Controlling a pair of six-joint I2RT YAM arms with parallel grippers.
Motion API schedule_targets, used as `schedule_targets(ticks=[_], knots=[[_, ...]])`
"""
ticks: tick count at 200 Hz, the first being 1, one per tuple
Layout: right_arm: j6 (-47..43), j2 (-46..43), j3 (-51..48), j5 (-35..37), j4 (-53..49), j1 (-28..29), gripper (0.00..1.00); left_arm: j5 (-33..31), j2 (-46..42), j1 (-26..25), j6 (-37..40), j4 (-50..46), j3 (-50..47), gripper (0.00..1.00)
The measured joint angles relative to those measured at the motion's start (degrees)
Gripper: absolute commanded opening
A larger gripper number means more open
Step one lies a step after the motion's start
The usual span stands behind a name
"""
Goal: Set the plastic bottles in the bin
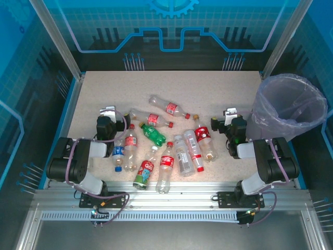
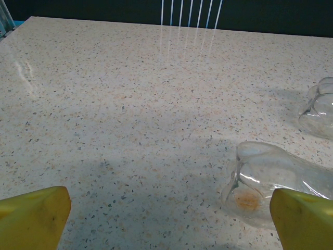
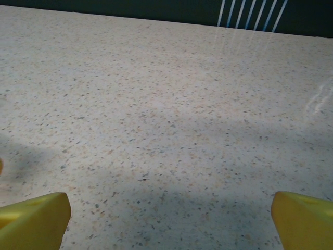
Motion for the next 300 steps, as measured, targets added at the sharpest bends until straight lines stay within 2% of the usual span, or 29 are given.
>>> schedule_targets(ticks=[44,60,78,99,127,162,196,232,265,300], knots=[[-0.15,-0.02,0.7,-2.03,-0.9,-0.48,1.0,1.18,-0.02,0.39,0.0,-0.26,0.02,0.99],[-0.2,-1.2,2.45,-1.7,-5.75,-0.42,1.0,1.29,-1.75,0.44,-0.02,-4.72,0.81,0.99],[-0.72,-5.14,7.26,0.83,-15.1,0.7,1.0,0.72,-6.99,0.44,-0.07,-10.75,2.1,0.99],[-0.74,-11.47,15.17,4.96,-27.19,4.85,1.0,-1.6,-16.55,0.42,-1.9,-18.64,4.28,0.99],[1.79,-15.39,28.55,8.41,-46.99,10.93,0.98,-3.98,-26.75,0.42,-7.8,-36.26,14.73,0.99],[6.97,-15.78,36.5,8.63,-69.11,17.4,0.83,-1.62,-30.1,0.26,-12.37,-55.69,28.39,0.97],[11.91,-13.31,39.1,8.22,-86.64,22.77,0.74,6.75,-27.78,-0.24,-15.19,-70.38,36.7,0.97],[15.08,-8.72,39.34,6.01,-93.07,24.55,0.72,15.32,-21.0,-0.46,-15.43,-78.38,43.95,0.97],[16.26,-4.46,39.34,4.7,-93.74,24.44,0.67,19.15,-20.26,-0.55,-17.81,-76.72,40.26,0.97],[16.41,-0.76,39.34,3.13,-92.89,23.54,0.67,21.07,-19.37,-0.66,-19.56,-75.95,37.77,0.97]])
